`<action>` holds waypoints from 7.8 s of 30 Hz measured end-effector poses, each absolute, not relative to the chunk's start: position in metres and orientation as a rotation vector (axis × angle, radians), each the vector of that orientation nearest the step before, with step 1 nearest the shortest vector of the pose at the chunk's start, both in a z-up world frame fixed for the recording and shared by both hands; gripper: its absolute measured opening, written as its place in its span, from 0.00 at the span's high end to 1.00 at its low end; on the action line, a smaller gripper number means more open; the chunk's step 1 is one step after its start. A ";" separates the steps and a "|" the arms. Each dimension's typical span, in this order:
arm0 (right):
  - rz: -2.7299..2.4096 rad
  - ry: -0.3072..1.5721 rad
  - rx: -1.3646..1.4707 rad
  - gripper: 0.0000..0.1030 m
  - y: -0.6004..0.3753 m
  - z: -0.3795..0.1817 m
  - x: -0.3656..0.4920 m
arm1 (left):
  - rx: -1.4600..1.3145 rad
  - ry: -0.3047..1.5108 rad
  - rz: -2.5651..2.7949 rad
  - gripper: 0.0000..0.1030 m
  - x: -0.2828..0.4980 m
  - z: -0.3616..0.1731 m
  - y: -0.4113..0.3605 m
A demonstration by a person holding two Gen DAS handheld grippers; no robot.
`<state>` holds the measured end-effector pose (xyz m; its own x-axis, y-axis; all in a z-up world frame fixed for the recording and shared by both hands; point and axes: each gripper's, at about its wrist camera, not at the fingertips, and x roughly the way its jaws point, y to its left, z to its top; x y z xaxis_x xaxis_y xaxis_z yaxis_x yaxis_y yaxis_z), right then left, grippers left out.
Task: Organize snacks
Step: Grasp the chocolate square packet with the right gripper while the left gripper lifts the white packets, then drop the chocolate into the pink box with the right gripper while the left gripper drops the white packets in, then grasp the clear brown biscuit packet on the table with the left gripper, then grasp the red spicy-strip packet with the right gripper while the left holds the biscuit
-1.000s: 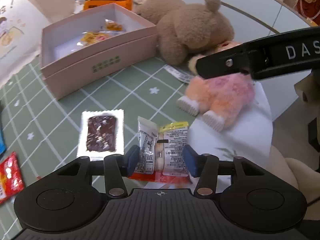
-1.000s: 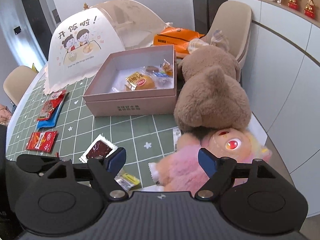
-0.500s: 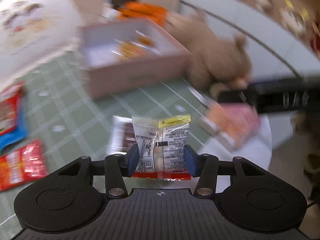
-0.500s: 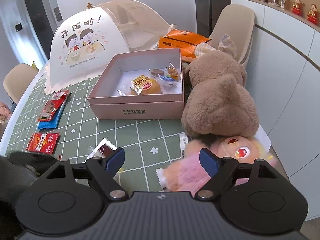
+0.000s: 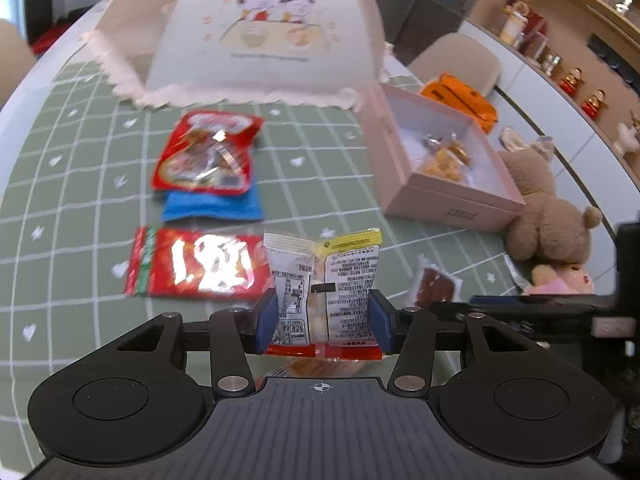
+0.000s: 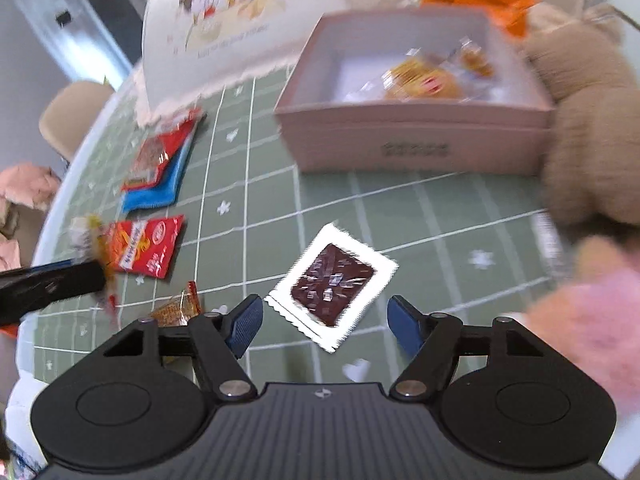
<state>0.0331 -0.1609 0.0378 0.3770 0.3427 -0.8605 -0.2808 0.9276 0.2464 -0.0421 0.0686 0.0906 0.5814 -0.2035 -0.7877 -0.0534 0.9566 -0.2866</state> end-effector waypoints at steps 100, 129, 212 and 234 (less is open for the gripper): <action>0.786 1.178 -0.223 0.24 -0.146 0.083 0.001 | -0.252 1.012 -0.233 0.50 -0.023 0.072 0.110; 0.625 1.057 -0.253 0.24 -0.131 0.054 0.008 | -0.228 1.114 0.009 0.60 -0.056 0.044 0.104; 0.830 0.992 -0.368 0.34 0.036 0.037 0.013 | -0.168 1.057 0.203 0.60 -0.100 0.038 0.115; 0.770 0.964 -0.408 0.46 -0.026 0.037 -0.053 | -0.189 1.061 0.186 0.58 -0.100 0.039 0.119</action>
<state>-0.0530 -0.0260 0.0368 0.3400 0.4003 -0.8510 -0.7415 0.6707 0.0193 -0.0997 0.1187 0.0390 0.4758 0.0604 -0.8775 -0.2415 0.9683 -0.0643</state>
